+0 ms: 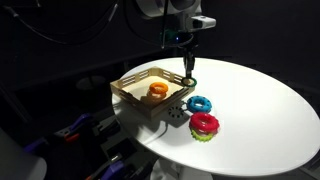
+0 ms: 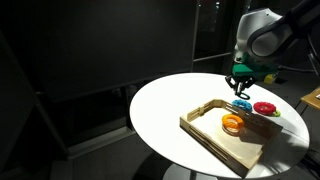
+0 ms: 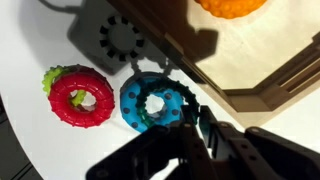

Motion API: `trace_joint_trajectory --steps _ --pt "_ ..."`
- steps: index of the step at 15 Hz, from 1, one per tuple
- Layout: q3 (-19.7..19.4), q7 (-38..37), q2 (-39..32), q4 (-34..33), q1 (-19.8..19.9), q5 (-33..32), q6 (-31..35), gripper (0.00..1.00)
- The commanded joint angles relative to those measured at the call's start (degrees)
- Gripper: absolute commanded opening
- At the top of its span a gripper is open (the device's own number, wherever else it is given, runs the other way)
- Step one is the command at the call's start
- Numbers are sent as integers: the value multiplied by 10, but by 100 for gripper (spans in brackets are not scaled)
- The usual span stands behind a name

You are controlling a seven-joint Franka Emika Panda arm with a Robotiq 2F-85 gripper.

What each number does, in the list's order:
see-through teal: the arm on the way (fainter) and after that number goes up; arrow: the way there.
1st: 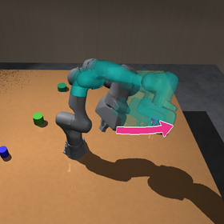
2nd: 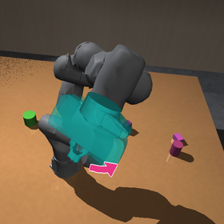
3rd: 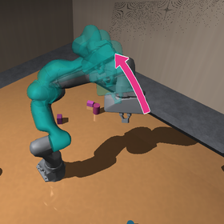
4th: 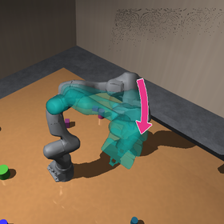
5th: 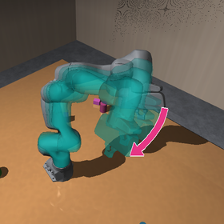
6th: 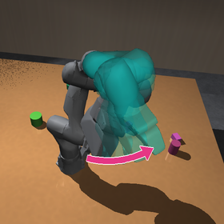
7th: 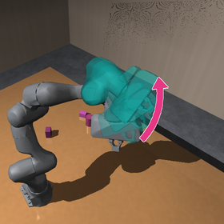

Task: Put the green ring in the box

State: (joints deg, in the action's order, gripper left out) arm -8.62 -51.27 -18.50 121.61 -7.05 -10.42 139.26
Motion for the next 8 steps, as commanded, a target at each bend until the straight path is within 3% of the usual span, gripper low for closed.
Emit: trace_joint_trajectory --steps 1,8 --pt "26 31 48 15 10 29 -22 5" --pt "62 47 76 32 6 59 -25 5"
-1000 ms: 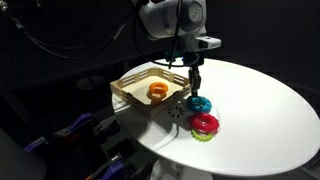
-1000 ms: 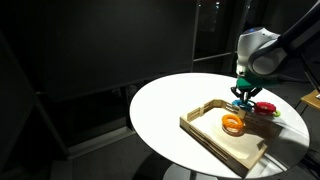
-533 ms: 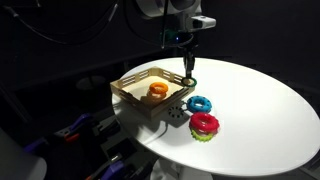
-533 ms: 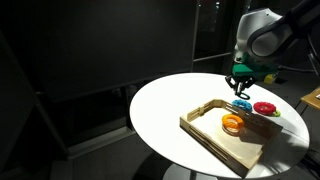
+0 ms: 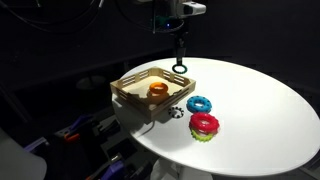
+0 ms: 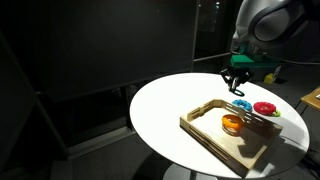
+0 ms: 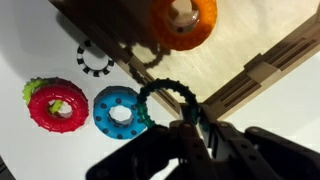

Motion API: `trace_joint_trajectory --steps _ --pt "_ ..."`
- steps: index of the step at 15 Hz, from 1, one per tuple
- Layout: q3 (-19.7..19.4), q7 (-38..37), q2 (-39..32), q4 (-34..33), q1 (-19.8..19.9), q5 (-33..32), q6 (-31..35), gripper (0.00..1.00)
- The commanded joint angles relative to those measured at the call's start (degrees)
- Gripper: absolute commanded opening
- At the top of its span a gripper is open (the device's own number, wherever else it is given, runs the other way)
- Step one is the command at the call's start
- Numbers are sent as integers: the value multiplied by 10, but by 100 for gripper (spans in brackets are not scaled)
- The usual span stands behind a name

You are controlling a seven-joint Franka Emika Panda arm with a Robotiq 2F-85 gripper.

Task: Put the green ring in the box

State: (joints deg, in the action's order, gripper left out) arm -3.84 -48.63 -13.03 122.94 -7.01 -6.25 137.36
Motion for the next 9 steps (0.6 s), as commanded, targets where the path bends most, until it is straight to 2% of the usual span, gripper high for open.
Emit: trace_joint_trajectory --steps 1,9 --pt "18 19 21 22 5 16 -5 5" --pt "38 20 16 50 1 19 -3 5"
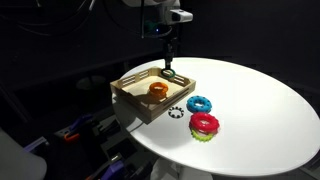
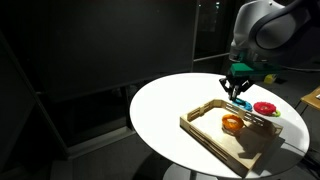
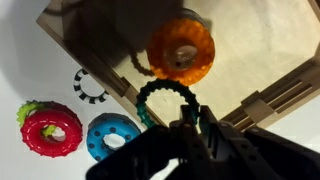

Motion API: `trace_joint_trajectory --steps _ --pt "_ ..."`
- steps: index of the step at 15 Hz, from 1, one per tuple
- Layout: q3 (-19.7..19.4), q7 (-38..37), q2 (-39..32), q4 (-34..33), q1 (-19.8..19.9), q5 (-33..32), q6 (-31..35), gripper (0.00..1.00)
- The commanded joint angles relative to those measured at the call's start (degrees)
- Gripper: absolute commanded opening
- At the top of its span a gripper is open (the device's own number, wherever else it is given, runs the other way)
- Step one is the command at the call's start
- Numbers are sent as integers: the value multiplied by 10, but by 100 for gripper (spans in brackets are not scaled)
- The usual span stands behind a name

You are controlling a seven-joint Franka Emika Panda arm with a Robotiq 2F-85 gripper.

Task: Put the green ring in the box

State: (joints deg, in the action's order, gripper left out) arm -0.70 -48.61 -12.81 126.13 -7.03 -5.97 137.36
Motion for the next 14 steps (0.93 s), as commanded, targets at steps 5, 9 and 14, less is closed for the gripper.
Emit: trace_joint_trajectory --steps 5,9,14 --pt "11 6 10 35 -6 0 4 5" --pt "8 -10 6 44 -18 -21 15 5" --pt "3 -31 -4 46 -30 -57 27 5"
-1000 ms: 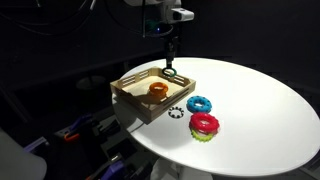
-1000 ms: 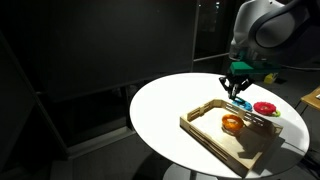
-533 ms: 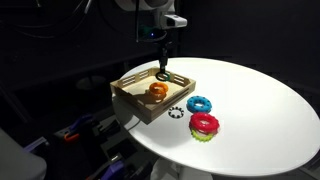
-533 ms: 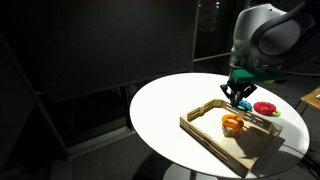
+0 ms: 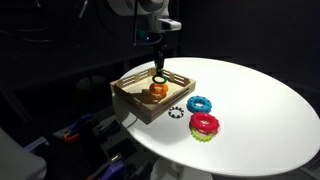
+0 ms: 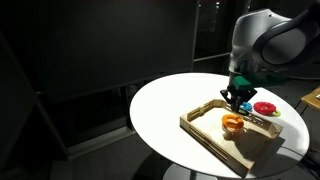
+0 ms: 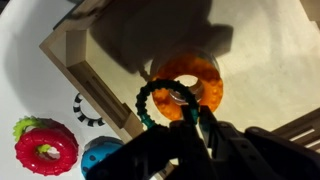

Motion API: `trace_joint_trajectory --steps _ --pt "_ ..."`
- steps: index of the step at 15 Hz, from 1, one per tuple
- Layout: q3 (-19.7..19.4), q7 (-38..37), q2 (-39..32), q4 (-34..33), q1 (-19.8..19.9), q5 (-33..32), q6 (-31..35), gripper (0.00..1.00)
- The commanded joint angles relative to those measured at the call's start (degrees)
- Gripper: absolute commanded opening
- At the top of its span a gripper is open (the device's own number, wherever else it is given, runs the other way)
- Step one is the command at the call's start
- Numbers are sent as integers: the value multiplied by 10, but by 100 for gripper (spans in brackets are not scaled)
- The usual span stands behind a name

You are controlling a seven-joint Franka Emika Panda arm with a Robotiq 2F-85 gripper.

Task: Put the green ring in the box

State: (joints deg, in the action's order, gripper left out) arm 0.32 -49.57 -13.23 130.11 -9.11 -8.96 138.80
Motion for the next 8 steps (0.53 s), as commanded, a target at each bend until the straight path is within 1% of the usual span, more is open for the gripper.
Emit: trace_joint_trajectory --steps 1,8 --pt "-7 -25 -2 6 -10 -34 16 5" --pt "-12 -59 -18 6 -17 -67 36 5"
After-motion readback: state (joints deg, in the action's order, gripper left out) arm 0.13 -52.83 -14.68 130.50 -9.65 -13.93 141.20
